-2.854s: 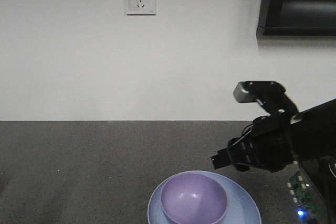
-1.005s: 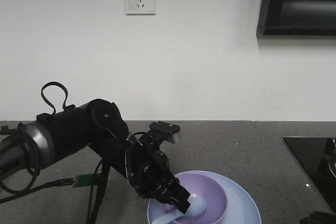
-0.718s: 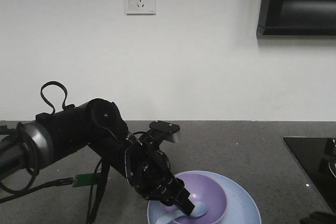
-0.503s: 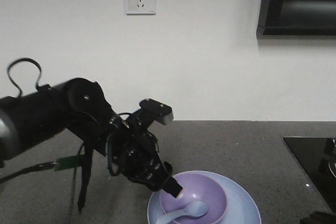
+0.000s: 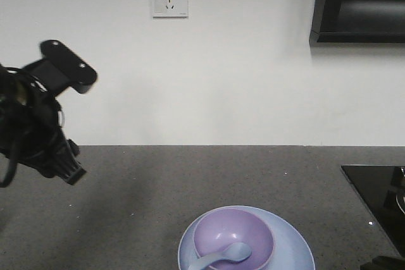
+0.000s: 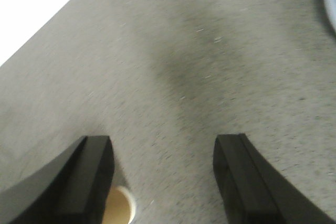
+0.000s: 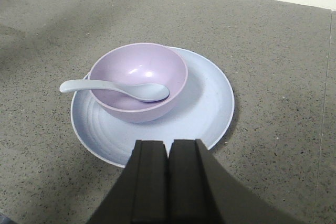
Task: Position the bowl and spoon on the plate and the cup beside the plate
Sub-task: 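Release the spoon and raise the left gripper away, then grasp the brown paper cup with the left gripper and lift it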
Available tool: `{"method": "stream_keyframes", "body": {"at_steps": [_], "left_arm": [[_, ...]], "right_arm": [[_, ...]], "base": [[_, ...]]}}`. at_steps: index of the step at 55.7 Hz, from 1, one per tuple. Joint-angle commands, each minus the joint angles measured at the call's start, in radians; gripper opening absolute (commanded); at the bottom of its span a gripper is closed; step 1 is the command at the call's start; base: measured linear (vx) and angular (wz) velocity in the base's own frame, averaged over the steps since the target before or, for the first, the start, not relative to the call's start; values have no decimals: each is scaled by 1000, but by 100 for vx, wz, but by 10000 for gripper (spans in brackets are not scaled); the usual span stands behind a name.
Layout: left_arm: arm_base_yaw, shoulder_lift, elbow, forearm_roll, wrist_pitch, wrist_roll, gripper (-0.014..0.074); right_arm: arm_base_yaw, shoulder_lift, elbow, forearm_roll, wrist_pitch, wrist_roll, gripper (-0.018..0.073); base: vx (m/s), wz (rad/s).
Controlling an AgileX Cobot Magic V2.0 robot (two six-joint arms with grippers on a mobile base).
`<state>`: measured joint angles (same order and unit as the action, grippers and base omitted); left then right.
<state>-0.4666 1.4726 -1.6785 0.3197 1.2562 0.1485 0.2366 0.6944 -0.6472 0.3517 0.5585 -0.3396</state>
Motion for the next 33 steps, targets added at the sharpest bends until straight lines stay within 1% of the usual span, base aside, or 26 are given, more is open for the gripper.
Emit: {"method": "stream_keyframes", "body": {"at_steps": [1,4,9,16,24,33], "left_arm": [[63,-70,15,37,-3,-33,535],[103,-88,51,37,-3,-34,535],[192,-104,117,38,-4,-34,535],[279,-104,182,37,-27,-34,535],[342,-104,254,36,-85,-34,535],[387,-102,320,-5,-155,-34,533]], "right_arm": [[-2,-2,-29,12,-70,-8,-8],[-2,-2,-29,12,-71,-8,-8],[-2,-2,-29,12,-70,-8,-8],[-2,-2,-29,12,-64,-8,-8],[-2,-2,-29,12,-68,-8,-8],[-2,-2,-29,13,-68,-8,-8]], "base": [[0,0],[0,0],[0,0],[0,0],[0,0],[0,0]]}}
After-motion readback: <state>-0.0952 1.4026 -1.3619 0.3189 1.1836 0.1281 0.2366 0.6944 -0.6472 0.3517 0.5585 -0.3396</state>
